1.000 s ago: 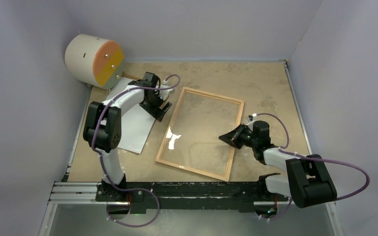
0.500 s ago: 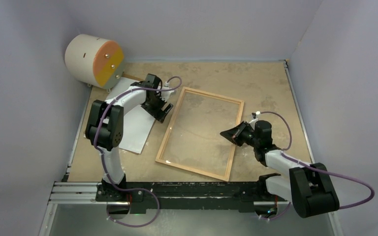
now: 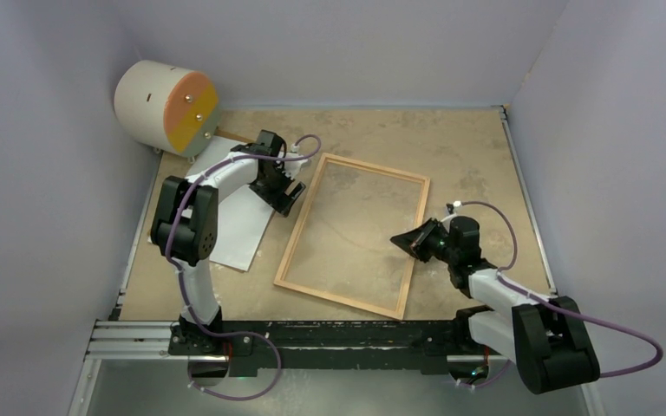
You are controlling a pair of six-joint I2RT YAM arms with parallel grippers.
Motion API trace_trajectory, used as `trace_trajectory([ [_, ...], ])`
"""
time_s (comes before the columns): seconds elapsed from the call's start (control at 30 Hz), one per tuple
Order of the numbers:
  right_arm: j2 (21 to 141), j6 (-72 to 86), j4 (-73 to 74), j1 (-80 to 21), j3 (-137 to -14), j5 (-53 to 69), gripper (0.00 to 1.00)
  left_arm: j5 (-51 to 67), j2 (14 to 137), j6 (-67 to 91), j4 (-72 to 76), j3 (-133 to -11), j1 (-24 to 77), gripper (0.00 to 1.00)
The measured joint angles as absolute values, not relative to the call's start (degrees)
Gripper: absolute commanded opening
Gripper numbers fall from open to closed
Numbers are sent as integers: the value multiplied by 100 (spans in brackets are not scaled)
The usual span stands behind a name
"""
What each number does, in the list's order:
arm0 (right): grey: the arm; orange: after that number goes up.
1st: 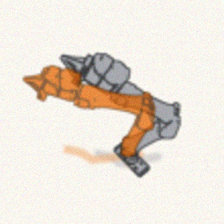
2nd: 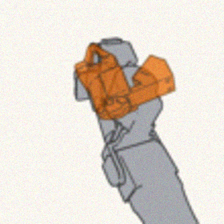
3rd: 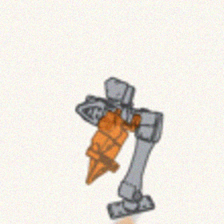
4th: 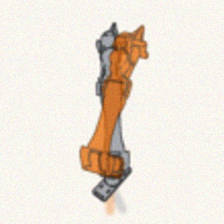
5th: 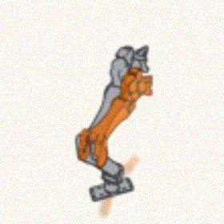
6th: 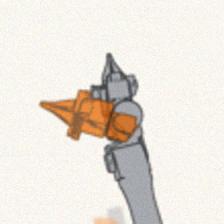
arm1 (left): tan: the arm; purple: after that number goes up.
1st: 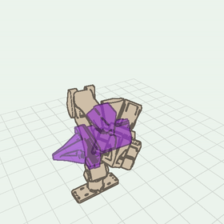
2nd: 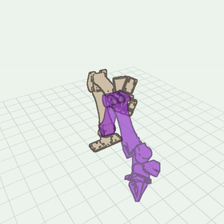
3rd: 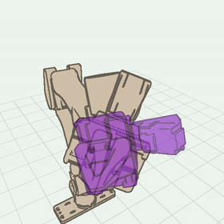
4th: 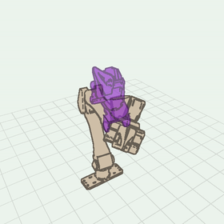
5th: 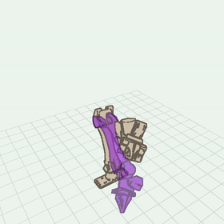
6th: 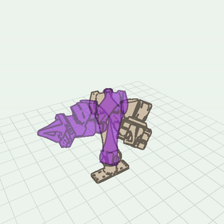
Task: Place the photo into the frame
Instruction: Place the photo frame item in the photo frame.
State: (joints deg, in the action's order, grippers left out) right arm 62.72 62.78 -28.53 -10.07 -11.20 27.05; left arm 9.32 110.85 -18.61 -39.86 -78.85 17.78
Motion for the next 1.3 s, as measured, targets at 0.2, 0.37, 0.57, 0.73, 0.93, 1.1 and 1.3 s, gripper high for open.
trace_trajectory([
  [0.2, 6134, 6292, -2834, -1007, -1002, 2633, 0, 928, 11085, -1861, -3981, -7883, 1796, 81],
  [0.37, 6034, 6296, -2853, -1007, -882, 2620, 0, 928, 11085, -1861, -3944, -7824, 1828, 81],
  [0.57, 6018, 6296, -3301, -1007, -882, 2709, 0, 934, 11085, -1861, -3889, -7725, 1872, 79],
  [0.73, 5789, 6298, -3686, -1007, -899, 2939, 0, 917, 11085, -1859, -3854, -7706, 1883, 78],
  [0.93, 5616, 6320, -3839, -1170, -1140, 3061, 0, 956, 11085, -1839, -3887, -7738, 1855, 76],
  [1.1, 5568, 6390, -3927, -1476, -1452, 3048, 0, 1142, 11085, -1780, -4027, -7898, 1662, 76],
  [1.3, 5531, 6379, -3879, -1772, -1890, 2941, 0, 1205, 11085, -1756, -4101, -8027, 1269, 76],
])
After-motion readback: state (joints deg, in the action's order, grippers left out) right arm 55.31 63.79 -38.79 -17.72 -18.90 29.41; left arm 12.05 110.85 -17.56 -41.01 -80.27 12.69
